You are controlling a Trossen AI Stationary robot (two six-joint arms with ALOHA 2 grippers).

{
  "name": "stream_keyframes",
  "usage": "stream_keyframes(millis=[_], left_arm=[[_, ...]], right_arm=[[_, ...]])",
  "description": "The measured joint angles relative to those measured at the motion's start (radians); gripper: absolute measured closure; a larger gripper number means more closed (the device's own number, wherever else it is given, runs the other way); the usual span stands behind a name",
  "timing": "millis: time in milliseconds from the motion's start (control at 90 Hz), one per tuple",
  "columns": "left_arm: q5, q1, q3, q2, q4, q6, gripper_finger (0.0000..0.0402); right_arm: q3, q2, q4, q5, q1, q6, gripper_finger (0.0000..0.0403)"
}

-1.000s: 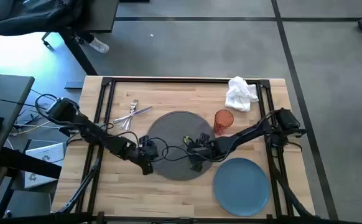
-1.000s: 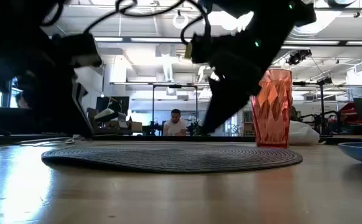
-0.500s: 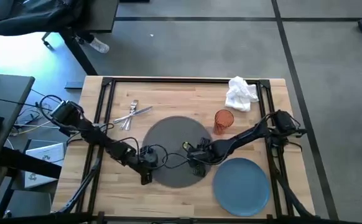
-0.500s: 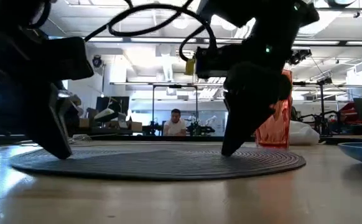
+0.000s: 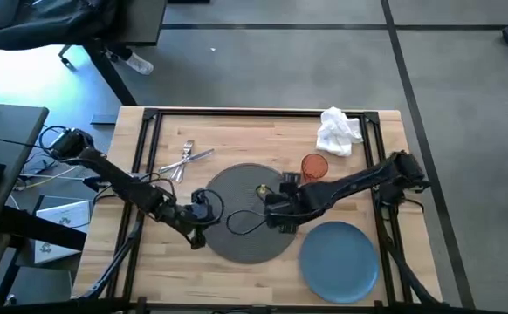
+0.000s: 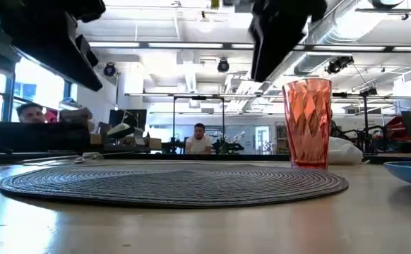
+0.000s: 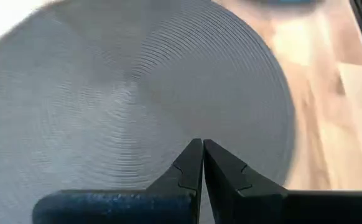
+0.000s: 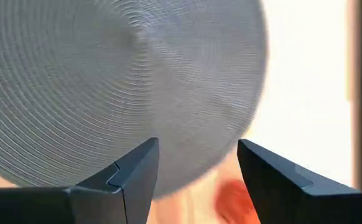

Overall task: Set table place
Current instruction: Fold the white table napkin

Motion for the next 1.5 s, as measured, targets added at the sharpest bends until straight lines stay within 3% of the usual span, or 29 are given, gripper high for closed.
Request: stream_keyframes(millis=[122, 367, 567, 711, 956, 1122, 1189, 1356, 1500], left_arm=[[-0.072, 0.0, 0.0, -0.019, -0.051, 0.001, 0.0401], [-0.081, 0.06, 0.0, -0.02, -0.063, 0.045, 0.0392], [0.006, 0.205, 0.0, -0.019, -0.064, 0.057, 0.0343], [0.039, 0.309, 0.0, -0.019, -0.067, 0.13, 0.0303], [0.087, 0.437, 0.0, -0.017, -0.068, 0.208, 0.028], [0.125, 0.472, 0.0, -0.014, -0.071, 0.204, 0.028], [0.134, 0.472, 0.0, -0.014, -0.068, 0.199, 0.028], [0.143, 0.471, 0.0, -0.014, -0.069, 0.192, 0.028], [0.143, 0.472, 0.0, -0.014, -0.069, 0.189, 0.028]], right_arm=[[-0.071, -0.125, -0.002, 0.026, -0.015, 0.058, 0.0199], [-0.295, -0.373, 0.113, 0.027, -0.076, 0.135, 0.0199], [-0.37, -0.555, 0.143, 0.101, -0.158, 0.127, 0.0199], [-0.384, -0.624, 0.172, 0.128, -0.307, 0.063, 0.0199], [-0.384, -0.59, 0.203, 0.094, -0.675, -0.117, 0.0199], [-0.385, -0.495, 0.242, -0.151, -0.995, -0.223, 0.0199], [-0.385, -0.443, 0.262, -0.198, -1.093, -0.247, 0.0199], [-0.385, -0.313, 0.273, -0.289, -1.206, -0.296, 0.0199], [-0.385, -0.237, 0.272, -0.26, -1.211, -0.318, 0.0199]])
